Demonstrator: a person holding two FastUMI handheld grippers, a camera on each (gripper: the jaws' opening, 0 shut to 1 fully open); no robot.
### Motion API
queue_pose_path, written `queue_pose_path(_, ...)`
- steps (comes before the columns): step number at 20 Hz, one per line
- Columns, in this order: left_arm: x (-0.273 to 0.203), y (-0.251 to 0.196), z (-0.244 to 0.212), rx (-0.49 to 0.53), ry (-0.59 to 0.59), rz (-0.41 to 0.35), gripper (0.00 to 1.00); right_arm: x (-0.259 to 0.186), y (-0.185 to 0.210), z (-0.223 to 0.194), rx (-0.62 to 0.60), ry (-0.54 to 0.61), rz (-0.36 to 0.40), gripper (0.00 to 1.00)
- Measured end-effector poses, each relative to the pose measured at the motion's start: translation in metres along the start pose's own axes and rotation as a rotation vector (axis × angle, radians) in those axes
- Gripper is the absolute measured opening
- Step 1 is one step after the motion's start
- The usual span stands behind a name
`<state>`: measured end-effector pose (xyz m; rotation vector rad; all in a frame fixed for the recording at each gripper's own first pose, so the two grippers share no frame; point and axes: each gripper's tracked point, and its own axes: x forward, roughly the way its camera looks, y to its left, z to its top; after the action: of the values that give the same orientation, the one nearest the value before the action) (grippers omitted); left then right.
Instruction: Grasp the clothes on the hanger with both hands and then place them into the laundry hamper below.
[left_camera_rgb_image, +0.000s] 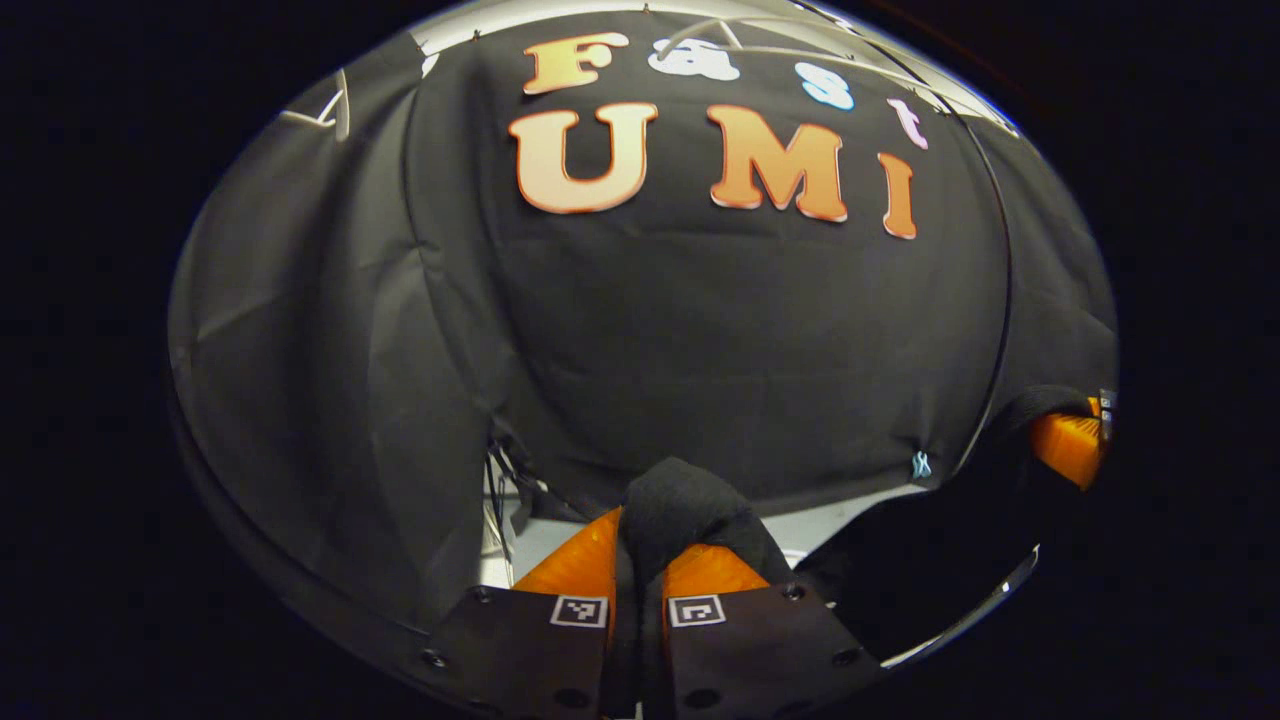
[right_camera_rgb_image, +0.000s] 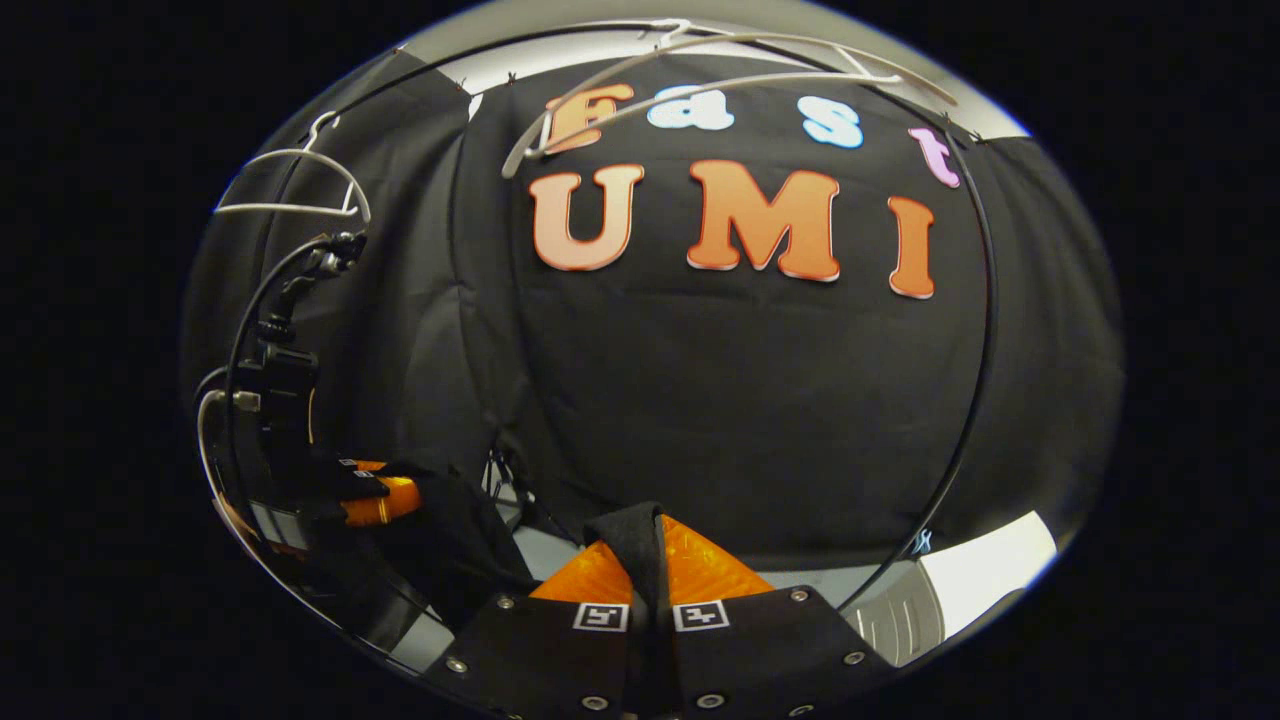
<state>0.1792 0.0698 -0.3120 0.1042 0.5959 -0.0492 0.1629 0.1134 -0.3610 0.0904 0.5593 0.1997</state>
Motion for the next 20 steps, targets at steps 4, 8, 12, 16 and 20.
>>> queue_pose_path(4, 0.001, -0.012, -0.057, 0.028, 0.111, -0.004, 0.08, 0.014, 0.01, -0.074, 0.016, 0.143, 0.002, 0.02)
queue_pose_path(8, 0.014, -0.017, -0.107, 0.049, 0.207, -0.019, 0.07, 0.017, 0.022, -0.122, 0.036, 0.25, 0.028, 0.04)
queue_pose_path(12, 0.016, -0.01, -0.142, 0.027, 0.274, 0.008, 0.09, 0.026, 0.029, -0.162, 0.027, 0.351, 0.039, 0.05)
queue_pose_path(16, 0.015, -0.002, -0.184, -0.01, 0.36, 0.024, 0.19, 0.034, 0.035, -0.206, 0.029, 0.426, 0.049, 0.07)
queue_pose_path(20, 0.008, 0.003, -0.216, -0.025, 0.443, 0.02, 0.46, 0.022, 0.031, -0.244, 0.009, 0.505, 0.026, 0.33)
